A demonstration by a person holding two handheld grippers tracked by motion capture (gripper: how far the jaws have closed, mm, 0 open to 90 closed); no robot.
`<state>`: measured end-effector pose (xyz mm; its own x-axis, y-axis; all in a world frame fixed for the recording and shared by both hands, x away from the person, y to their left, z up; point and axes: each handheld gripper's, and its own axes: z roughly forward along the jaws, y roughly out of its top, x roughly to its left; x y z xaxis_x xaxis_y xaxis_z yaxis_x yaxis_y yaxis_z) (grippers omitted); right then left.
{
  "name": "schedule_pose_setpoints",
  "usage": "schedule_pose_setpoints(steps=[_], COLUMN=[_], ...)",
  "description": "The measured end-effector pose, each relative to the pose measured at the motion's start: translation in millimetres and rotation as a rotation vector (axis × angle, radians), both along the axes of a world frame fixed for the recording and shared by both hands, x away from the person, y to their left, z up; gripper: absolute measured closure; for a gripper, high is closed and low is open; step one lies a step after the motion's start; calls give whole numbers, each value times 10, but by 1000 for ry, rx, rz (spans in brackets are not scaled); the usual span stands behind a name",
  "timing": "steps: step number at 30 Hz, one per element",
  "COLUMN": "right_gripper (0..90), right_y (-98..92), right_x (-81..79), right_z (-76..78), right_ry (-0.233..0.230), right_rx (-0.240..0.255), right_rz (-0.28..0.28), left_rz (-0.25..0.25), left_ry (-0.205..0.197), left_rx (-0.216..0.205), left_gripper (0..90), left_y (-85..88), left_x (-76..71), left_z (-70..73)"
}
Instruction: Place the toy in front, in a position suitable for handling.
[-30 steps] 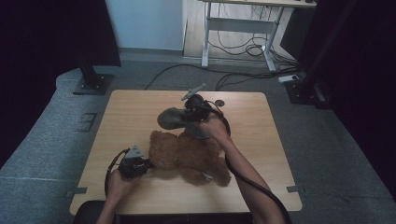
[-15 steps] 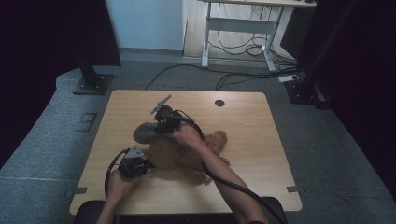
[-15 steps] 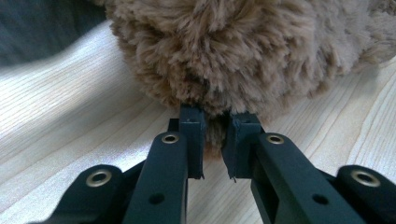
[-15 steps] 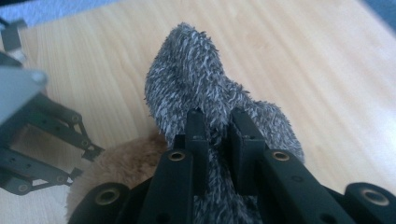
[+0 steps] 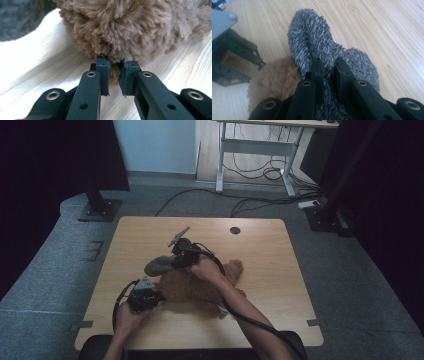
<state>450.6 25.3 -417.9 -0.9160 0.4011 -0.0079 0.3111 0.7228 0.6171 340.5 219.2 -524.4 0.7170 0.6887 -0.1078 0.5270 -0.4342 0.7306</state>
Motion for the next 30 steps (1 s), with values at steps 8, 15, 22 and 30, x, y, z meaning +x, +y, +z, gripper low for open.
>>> schedule_pose_setpoints(steps=[8, 15, 22, 30], right_gripper=[791, 791, 791, 791], right_y=[-268, -580, -702, -599], right_x=[-98, -130, -167, -278], right_z=[17, -9, 20, 353], right_ry=[-2, -6, -19, -71], right_rx=[-8, -23, -14, 33], right_rz=[-23, -66, -87, -54], left_rz=[0, 1, -1, -3], left_ry=[-2, -6, -11, -17], left_rx=[-2, -4, -2, -4], left_gripper=[784, 784, 784, 784], left_y=[1, 3, 2, 2], left_x=[1, 1, -1, -4], left_z=[1, 5, 8, 10])
